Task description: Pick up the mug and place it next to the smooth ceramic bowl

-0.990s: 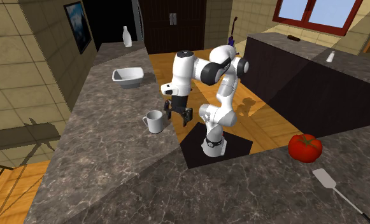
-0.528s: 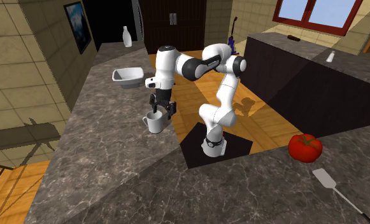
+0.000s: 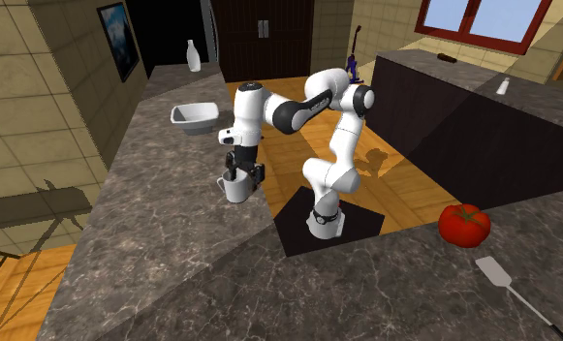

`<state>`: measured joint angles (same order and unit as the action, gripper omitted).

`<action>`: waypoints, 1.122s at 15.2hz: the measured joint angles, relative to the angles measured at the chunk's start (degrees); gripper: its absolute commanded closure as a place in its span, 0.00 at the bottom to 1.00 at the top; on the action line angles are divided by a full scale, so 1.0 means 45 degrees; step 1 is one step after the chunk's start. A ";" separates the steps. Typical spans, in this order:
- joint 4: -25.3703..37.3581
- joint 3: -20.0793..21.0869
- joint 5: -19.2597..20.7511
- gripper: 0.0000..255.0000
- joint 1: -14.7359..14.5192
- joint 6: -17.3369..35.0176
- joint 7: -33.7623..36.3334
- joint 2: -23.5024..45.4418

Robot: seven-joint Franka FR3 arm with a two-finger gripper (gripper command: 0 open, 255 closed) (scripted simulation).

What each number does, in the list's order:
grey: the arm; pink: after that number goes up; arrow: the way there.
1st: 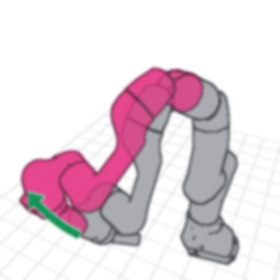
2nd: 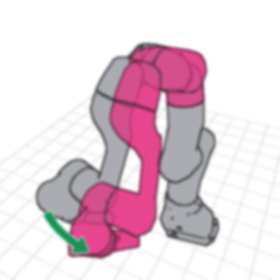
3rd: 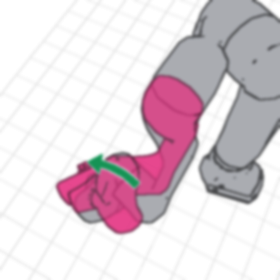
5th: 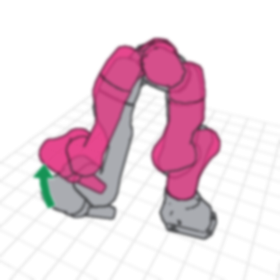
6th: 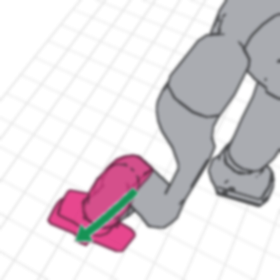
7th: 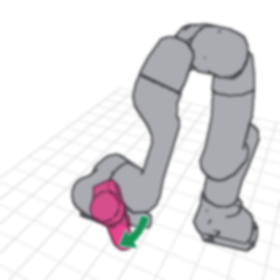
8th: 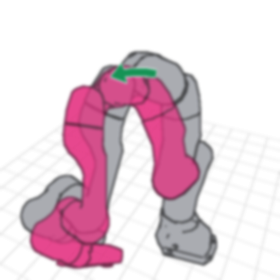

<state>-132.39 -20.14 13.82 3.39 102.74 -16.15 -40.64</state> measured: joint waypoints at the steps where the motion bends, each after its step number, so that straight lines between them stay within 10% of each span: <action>1: -0.0069 -0.0011 0.0010 0.00 0.0006 0.0061 0.0003 -0.0011; 6: -0.0136 -0.0014 0.0018 0.00 0.0009 0.0118 0.0014 -0.0023; 7: -0.0136 -0.0014 0.0018 1.00 0.0009 0.0118 0.0014 -0.0023; 17: -0.0136 -0.0014 0.0017 1.00 0.0010 0.0116 0.0014 -0.0025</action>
<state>-133.00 -20.21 13.89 3.43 103.26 -16.08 -40.75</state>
